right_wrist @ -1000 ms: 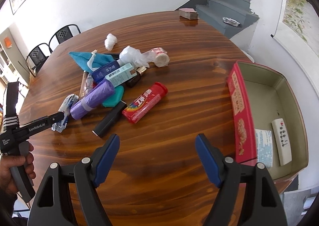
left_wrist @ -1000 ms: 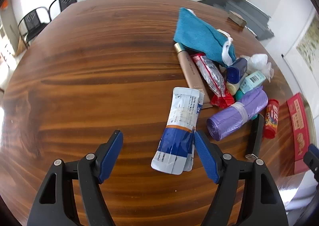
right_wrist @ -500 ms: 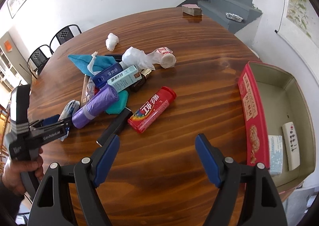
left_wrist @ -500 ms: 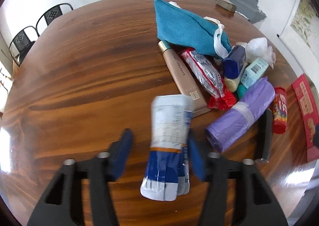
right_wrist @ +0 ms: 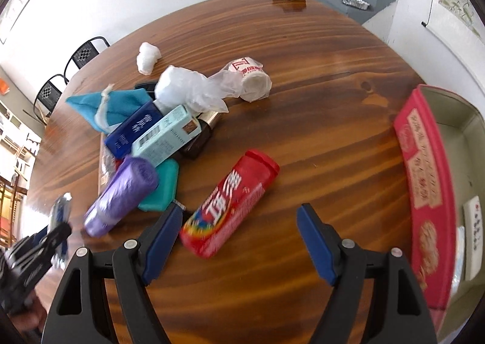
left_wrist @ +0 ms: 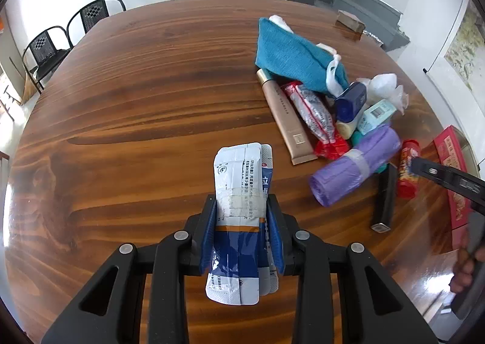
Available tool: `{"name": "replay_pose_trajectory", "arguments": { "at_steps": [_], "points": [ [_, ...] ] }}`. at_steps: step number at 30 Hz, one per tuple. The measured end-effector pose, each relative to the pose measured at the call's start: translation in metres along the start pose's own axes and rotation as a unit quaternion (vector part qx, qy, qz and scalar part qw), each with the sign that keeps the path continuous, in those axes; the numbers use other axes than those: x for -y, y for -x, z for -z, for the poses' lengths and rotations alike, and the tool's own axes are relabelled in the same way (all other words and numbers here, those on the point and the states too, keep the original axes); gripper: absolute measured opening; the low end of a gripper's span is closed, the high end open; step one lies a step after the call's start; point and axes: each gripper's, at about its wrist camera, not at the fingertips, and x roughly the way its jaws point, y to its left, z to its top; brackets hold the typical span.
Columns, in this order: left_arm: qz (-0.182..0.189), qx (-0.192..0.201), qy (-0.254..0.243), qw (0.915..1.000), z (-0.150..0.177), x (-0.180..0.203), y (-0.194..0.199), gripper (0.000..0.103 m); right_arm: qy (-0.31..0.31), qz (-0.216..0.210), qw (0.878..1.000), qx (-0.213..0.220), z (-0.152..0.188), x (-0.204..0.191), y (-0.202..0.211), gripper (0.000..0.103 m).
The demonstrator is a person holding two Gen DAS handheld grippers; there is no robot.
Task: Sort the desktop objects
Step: 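Grasp the blue-white packet with the left tool while the right tool grasps the red candy tube, then carry the packet and red tube into the cardboard box and release both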
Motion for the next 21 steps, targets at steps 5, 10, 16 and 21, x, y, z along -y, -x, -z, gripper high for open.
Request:
{"name": "replay_pose_trajectory", "arguments": {
  "at_steps": [5,10,16,21],
  "points": [
    [0.000,0.005,0.005,1.0000,0.000,0.006,0.009,0.034,0.014,-0.002,1.000,-0.014,-0.006,-0.007,-0.017,0.069],
    [-0.003,0.008,0.009,0.9999,0.004,0.012,0.016,0.034,0.062,0.013,0.998,-0.002,-0.004,-0.014,-0.019,0.048],
    [-0.010,0.004,0.018,0.9998,0.009,0.018,0.020,0.034,0.076,0.010,0.997,0.000,0.003,-0.005,-0.013,0.035],
    [-0.006,0.009,0.013,0.9999,0.012,0.036,0.026,0.034,0.075,-0.011,0.997,0.008,0.009,0.004,0.003,0.035]
  ]
}}
